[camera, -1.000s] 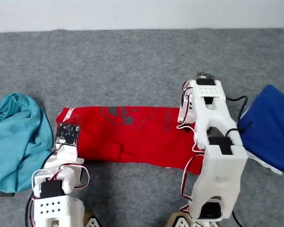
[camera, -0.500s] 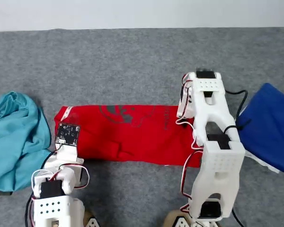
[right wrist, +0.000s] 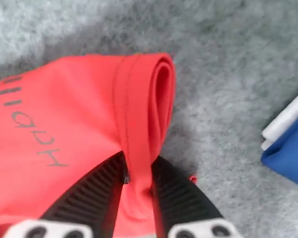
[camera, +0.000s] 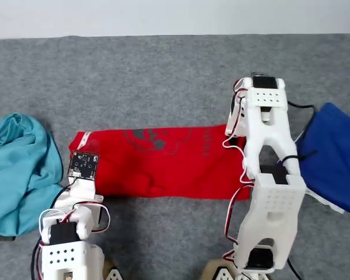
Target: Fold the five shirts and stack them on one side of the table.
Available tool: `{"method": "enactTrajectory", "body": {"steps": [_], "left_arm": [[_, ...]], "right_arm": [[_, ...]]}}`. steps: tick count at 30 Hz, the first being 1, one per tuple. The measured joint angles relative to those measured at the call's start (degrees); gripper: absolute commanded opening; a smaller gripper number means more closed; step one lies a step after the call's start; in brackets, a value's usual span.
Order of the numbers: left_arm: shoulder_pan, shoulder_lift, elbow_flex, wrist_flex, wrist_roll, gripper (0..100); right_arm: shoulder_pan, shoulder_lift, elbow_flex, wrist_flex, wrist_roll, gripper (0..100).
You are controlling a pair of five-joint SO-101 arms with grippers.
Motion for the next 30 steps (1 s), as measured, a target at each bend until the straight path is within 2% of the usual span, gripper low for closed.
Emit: {"method": "enactTrajectory", "body": {"steps": [7, 18, 24, 30], "left_arm": [[0.00, 0.00, 0.00, 0.00, 0.00, 1], [0.00, 0.00, 0.00, 0.00, 0.00, 1], [0.00, 0.00, 0.00, 0.00, 0.00, 1], [0.00, 0.00, 0.00, 0.00, 0.00, 1]], "right_arm": [[2.90, 0.00, -4.48, 1.23, 2.20, 0.9], [10.55, 0.35, -12.57, 2.46, 9.76, 0.9], [9.58, 0.35, -15.74, 7.21, 11.16, 0.9], [2.90, -2.02, -16.00, 7.38, 11.16, 0.9]]}}
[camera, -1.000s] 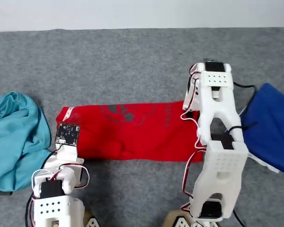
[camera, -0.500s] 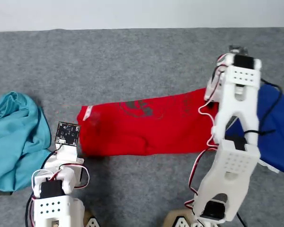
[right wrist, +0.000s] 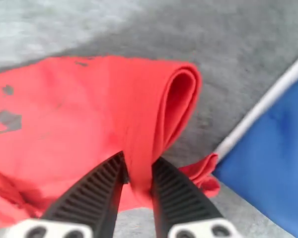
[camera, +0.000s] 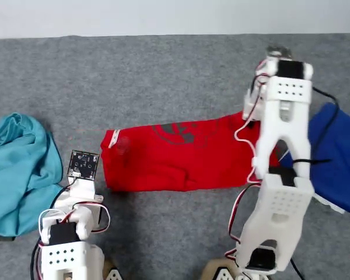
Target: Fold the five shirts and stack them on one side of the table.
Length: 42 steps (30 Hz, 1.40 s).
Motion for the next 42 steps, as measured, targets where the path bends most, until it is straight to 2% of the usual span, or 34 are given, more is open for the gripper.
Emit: {"method": "enactTrajectory", "body": {"steps": [7, 22, 34, 36, 40, 42], "left_arm": [[0.00, 0.00, 0.00, 0.00, 0.00, 1], [0.00, 0.00, 0.00, 0.00, 0.00, 1], [0.00, 0.00, 0.00, 0.00, 0.00, 1], [0.00, 0.00, 0.00, 0.00, 0.00, 1], [0.00, 0.00, 0.00, 0.00, 0.00, 1], [0.00, 0.00, 0.00, 0.00, 0.00, 1]], "right_arm": [[-9.76, -5.98, 0.00, 0.00, -0.09, 0.9], [-36.22, -8.70, 0.00, -1.41, -7.30, 0.9], [-45.80, -0.35, 0.00, -13.45, -7.65, 1.3], [-46.77, 0.79, 0.00, -14.77, -7.65, 4.6], [-47.21, 2.64, 0.00, -15.65, -7.65, 20.4], [-47.47, 2.73, 0.00, -15.65, -7.65, 24.3]]}}
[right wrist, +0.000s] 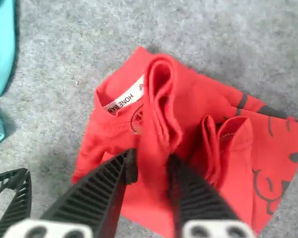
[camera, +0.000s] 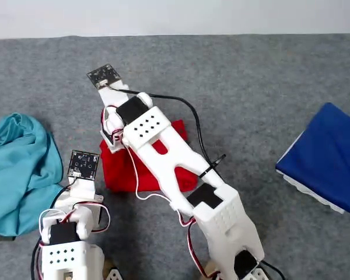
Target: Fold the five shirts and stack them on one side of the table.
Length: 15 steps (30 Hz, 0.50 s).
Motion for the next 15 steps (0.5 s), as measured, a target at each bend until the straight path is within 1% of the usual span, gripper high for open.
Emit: {"method": "enactTrajectory", "body": {"steps": [5, 9, 13, 15], "left_arm": [[0.00, 0.00, 0.00, 0.00, 0.00, 1], [0.00, 0.00, 0.00, 0.00, 0.00, 1], [0.00, 0.00, 0.00, 0.00, 0.00, 1], [0.00, 0.00, 0.00, 0.00, 0.00, 1]], "right_arm": [[-0.97, 0.00, -1.14, 0.35, 0.00, 21.7], [-1.05, -3.16, -4.22, 4.22, 0.00, 15.3], [2.55, -3.96, -4.92, 8.97, 1.67, 0.5], [5.45, -3.52, -4.92, 9.76, 3.87, 3.0]]}}
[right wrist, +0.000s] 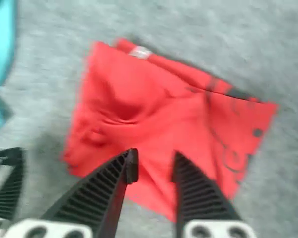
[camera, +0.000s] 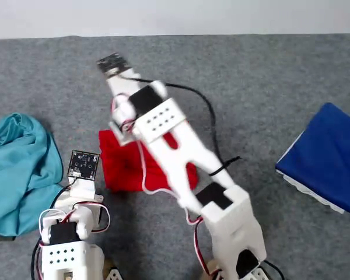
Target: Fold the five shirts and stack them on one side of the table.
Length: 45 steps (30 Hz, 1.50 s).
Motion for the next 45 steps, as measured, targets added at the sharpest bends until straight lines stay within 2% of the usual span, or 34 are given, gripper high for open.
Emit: {"method": "enactTrajectory", "body": {"steps": [6, 12, 18, 20, 27, 36, 39, 41, 43, 44, 45], "left_arm": [[0.00, 0.00, 0.00, 0.00, 0.00, 1], [0.00, 0.00, 0.00, 0.00, 0.00, 1], [0.00, 0.00, 0.00, 0.00, 0.00, 1], [0.00, 0.00, 0.00, 0.00, 0.00, 1], [0.00, 0.00, 0.00, 0.00, 0.00, 1], [0.00, 0.00, 0.00, 0.00, 0.00, 1], [0.00, 0.00, 0.00, 0.00, 0.00, 1], [0.00, 0.00, 0.00, 0.00, 0.00, 1], [0.00, 0.00, 0.00, 0.00, 0.00, 1], [0.00, 0.00, 0.00, 0.00, 0.00, 1], [0.00, 0.00, 0.00, 0.00, 0.00, 1]], "right_arm": [[5.80, 4.84, 0.00, 0.53, 2.20, 13.4], [8.18, 10.90, 0.00, 0.26, 2.02, 4.7], [13.80, 14.77, 0.00, -1.76, 1.85, 18.0], [14.77, 14.86, 0.00, -2.81, 1.85, 19.0], [15.12, 14.86, 0.00, -8.09, 1.49, 19.0], [15.12, 18.90, 0.00, -8.62, -1.58, 19.0], [14.86, 20.92, 0.00, -8.62, -1.76, 18.4], [14.42, 22.07, 0.00, -8.70, -1.76, 12.8], [14.42, 22.15, 0.00, -8.70, -1.76, 2.4], [14.51, 22.15, -0.09, -8.70, -1.76, 0.1], [14.59, 22.15, -0.26, -8.70, -1.76, 2.2]]}}
